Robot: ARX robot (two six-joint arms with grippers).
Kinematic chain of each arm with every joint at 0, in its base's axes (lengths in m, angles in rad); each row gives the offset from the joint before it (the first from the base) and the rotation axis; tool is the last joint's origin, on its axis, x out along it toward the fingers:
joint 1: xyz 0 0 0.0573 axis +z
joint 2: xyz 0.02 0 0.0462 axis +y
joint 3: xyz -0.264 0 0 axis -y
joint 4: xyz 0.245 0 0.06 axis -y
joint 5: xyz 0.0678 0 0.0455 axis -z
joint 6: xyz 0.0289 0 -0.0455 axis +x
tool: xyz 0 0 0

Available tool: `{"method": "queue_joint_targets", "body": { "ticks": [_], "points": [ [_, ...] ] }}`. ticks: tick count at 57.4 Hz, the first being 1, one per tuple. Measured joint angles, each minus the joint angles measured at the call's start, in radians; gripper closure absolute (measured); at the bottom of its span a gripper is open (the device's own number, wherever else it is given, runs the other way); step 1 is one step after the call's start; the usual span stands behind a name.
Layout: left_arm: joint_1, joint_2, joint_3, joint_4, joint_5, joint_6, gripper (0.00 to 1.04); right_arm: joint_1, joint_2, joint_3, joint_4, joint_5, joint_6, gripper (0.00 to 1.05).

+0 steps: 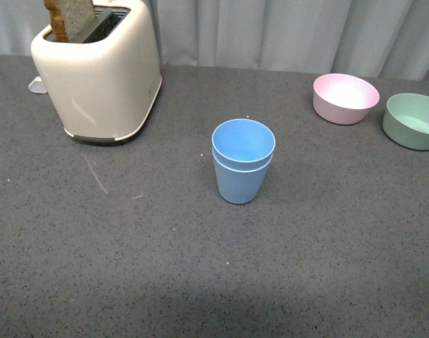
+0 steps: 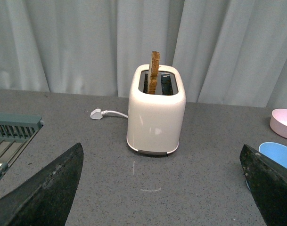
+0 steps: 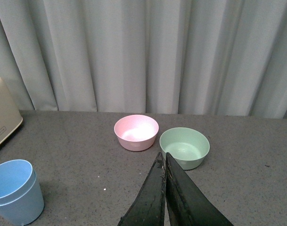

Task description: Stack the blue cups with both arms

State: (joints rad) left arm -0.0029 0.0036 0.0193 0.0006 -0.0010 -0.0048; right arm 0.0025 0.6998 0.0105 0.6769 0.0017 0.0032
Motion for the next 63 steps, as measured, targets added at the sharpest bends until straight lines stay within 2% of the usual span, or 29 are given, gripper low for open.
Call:
{"method": "queue_joint_targets", "body": {
  "ticks": [20,60,63],
  "points": [
    [0.0,0.0,0.0,0.0,0.0,0.0,0.07,0.0,-0.261,-0.008,-0.24,0.0,0.0,1.04],
    [0.0,0.0,0.0,0.0,0.0,0.0,0.07,0.0,-0.537,-0.008,-0.511,0.0,0.0,1.04],
    [0.0,0.0,0.0,0.0,0.0,0.0,0.07,0.0,-0.604,-0.007,-0.604,-0.001,0.0,1.04]
  ]
}}
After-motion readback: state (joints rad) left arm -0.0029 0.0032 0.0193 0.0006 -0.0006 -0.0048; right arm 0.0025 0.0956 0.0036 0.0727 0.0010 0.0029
